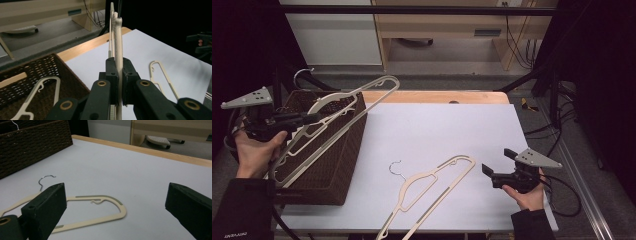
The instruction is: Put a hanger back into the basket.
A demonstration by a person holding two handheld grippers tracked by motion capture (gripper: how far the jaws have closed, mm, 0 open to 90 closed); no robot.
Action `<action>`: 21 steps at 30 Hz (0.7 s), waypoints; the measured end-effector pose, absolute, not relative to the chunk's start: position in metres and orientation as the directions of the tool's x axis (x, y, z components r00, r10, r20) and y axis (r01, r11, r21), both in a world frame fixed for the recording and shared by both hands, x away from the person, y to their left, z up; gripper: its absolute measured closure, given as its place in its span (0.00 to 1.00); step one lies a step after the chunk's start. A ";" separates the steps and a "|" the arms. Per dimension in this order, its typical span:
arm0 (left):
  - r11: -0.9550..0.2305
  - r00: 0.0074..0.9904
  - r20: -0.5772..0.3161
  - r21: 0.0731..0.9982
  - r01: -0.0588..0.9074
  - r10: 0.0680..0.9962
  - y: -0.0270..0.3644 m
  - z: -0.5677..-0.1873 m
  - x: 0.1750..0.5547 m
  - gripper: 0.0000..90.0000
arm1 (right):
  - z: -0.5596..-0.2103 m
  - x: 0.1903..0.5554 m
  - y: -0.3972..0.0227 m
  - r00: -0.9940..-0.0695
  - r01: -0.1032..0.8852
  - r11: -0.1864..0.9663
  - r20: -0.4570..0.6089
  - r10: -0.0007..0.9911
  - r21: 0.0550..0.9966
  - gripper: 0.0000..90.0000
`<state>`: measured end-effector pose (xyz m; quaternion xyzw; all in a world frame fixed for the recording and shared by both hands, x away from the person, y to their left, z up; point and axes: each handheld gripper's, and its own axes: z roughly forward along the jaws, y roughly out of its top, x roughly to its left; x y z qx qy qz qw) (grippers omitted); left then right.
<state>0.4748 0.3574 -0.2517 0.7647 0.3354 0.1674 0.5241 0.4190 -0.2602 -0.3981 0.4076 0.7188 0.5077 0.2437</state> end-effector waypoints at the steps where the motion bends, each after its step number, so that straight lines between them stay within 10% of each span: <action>1: -0.223 0.715 -0.096 0.914 0.339 0.693 0.360 -0.252 0.476 0.95 | -0.398 0.419 -0.260 -0.549 0.339 0.150 0.065 0.833 0.929 0.04; 21: -0.226 0.633 -0.113 0.874 0.429 0.766 0.418 -0.285 0.507 0.95 | -0.398 0.420 -0.260 -0.547 0.344 0.152 0.066 0.835 0.926 0.04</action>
